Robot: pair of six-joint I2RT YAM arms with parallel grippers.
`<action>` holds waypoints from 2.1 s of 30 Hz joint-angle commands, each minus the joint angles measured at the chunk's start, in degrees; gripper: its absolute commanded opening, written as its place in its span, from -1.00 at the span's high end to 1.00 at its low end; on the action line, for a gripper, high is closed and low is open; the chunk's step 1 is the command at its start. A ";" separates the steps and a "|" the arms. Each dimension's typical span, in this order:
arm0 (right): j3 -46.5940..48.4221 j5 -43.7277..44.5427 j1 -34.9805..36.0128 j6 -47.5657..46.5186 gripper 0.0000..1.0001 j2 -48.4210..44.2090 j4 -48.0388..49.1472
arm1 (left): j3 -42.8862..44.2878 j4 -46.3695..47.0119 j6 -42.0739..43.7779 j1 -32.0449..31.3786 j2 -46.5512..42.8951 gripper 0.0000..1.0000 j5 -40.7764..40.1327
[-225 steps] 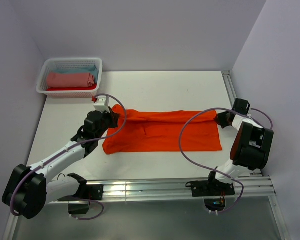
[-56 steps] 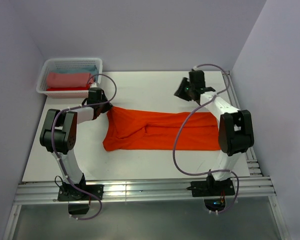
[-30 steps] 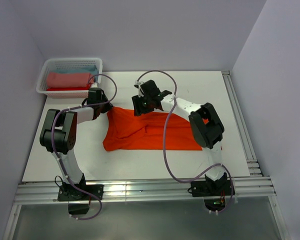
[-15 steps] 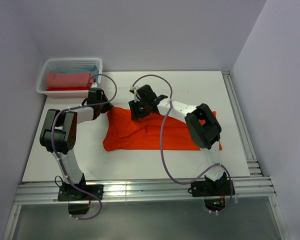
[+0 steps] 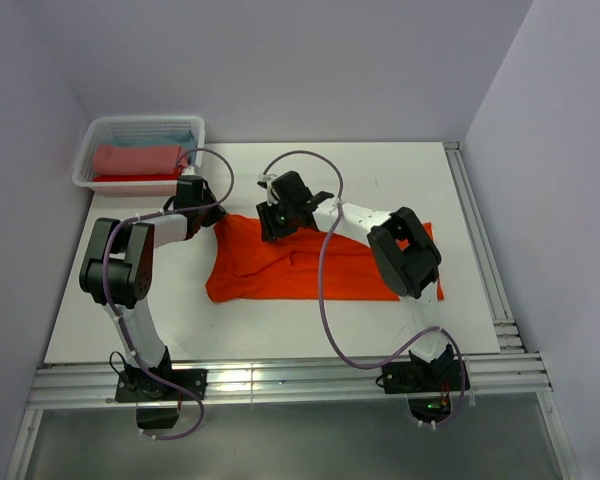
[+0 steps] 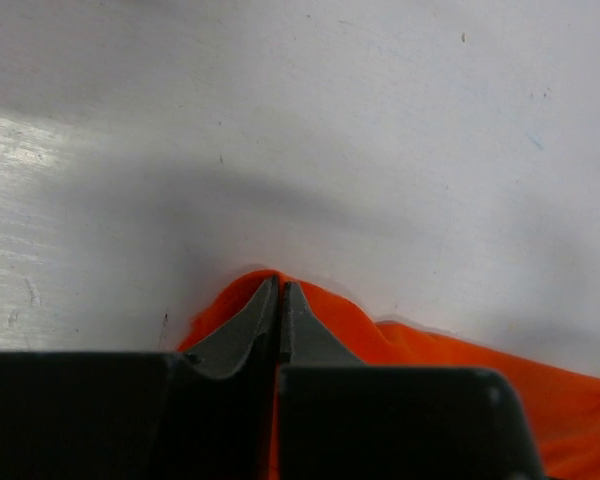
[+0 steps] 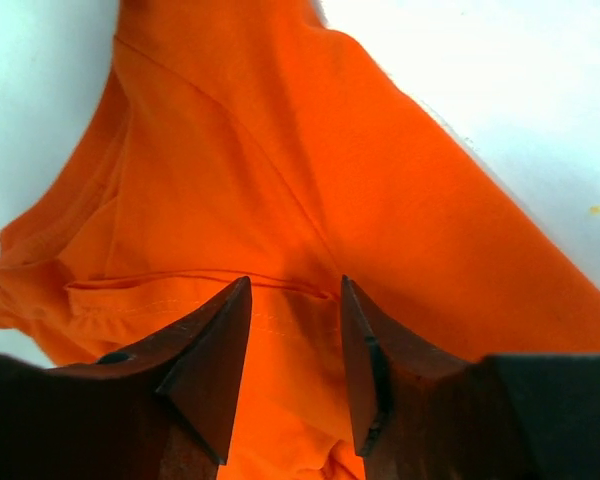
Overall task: Roll the t-shirts
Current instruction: Fold the tshirt
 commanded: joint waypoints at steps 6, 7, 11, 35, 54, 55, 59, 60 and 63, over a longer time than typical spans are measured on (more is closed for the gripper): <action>-0.25 2.79 0.50 -0.46 0.06 1.70 1.49 | 1.36 -0.28 1.37 0.15 -1.68 0.88 1.04; -0.34 2.70 0.42 -0.54 0.09 1.70 1.66 | 1.36 -0.28 1.37 0.15 -1.68 0.88 1.04; -1.92 2.44 0.42 -0.19 0.37 0.39 2.54 | 1.36 -0.37 1.37 0.24 -1.60 0.88 1.04; -6.58 3.23 0.42 0.95 0.27 -5.51 7.11 | 2.06 -1.78 2.25 -0.46 -1.77 0.89 -0.54; -7.80 2.08 0.42 0.95 1.00 -7.34 7.55 | 2.76 -2.57 2.60 -0.64 -1.42 0.94 -0.90; -9.11 2.00 0.42 1.12 1.00 -7.96 7.90 | 2.85 -2.74 2.60 -0.64 -1.42 0.94 -0.90; -13.69 -0.45 0.42 1.74 1.00 -11.65 11.24 | 3.46 -3.53 2.95 -0.64 -0.89 0.99 -1.42; -14.65 -0.99 0.42 2.00 1.00 -13.14 11.94 | 3.90 -3.80 2.95 -0.64 -0.72 0.99 -1.60; -18.08 -2.48 0.50 2.97 1.00 -15.87 13.79 | 4.08 -4.15 3.21 -0.55 -0.72 0.99 -1.60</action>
